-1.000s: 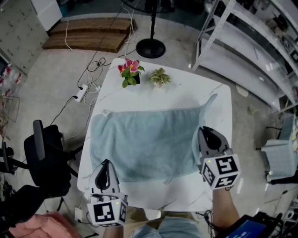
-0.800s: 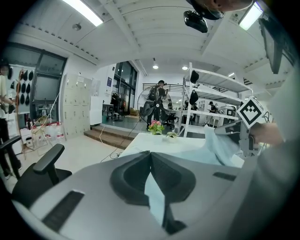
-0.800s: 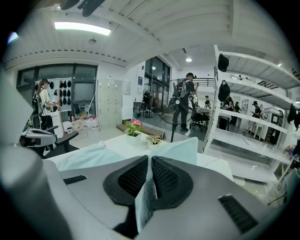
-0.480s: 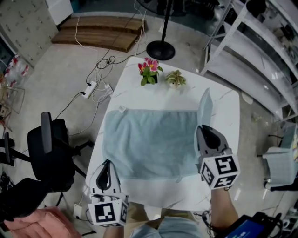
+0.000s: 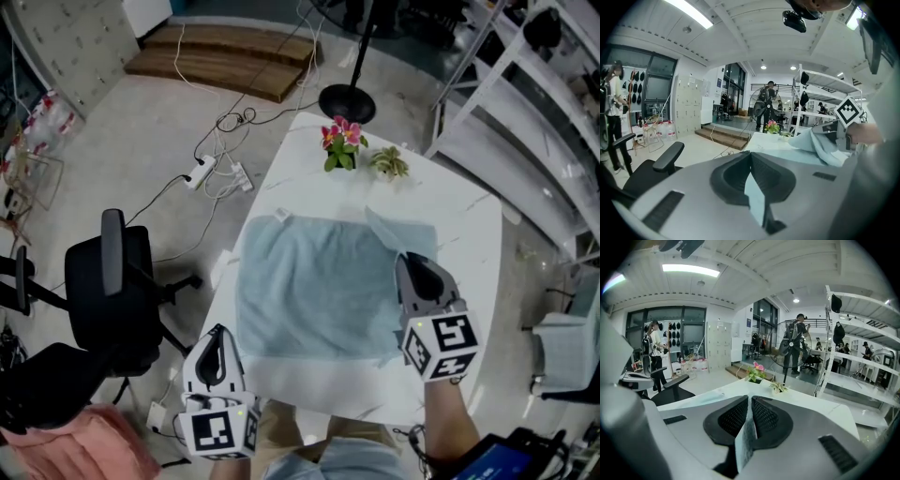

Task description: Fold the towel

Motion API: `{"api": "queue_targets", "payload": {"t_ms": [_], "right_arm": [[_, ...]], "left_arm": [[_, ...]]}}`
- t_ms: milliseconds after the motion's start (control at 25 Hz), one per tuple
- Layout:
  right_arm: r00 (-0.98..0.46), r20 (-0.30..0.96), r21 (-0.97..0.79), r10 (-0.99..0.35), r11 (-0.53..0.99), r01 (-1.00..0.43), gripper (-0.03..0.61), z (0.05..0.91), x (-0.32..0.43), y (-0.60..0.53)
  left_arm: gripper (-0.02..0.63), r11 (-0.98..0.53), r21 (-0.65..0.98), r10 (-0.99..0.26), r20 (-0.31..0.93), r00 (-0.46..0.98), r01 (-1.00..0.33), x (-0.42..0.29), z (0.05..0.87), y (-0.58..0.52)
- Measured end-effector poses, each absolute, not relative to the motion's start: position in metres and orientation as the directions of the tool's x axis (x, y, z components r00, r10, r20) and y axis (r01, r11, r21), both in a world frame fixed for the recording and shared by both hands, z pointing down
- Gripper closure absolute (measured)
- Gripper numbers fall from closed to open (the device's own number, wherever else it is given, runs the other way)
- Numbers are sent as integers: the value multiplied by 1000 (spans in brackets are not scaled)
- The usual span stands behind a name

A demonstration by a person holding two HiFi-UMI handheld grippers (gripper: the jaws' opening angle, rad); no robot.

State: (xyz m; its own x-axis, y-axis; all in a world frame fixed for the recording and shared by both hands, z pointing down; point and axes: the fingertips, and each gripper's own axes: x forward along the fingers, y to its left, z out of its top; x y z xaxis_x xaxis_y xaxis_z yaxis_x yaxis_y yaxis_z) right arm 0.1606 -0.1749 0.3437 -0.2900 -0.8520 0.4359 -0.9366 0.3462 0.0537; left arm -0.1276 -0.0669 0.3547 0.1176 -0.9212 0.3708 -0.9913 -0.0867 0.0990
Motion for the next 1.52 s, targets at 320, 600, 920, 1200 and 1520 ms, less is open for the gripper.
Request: {"api": "queue_targets", "payload": {"t_ms": [320,600,920,1200,1520], "right_arm": [[-325,433,53,-841,383,-922,538,346,116,-181],[-357,424,52,-832,416,-908,538,341,78,-187],[-394,426,53,-814,457,-888,537,339,32,-185],[-430,437,49,-790,498,-866,537,343,-5,-184],[-457,443,47,-771,529,-847,537,350,-37,-187]], "left_arm": [[606,-40,105,-924,374,77,-994,-167,360,-60],[606,-3,114,-926,374,46,-993,-196,359,-55],[606,30,127,-929,369,19,-991,-229,359,-48],[606,68,136,-927,374,-12,-988,-254,361,-39],[606,95,150,-921,388,-30,-984,-272,368,-38]]}}
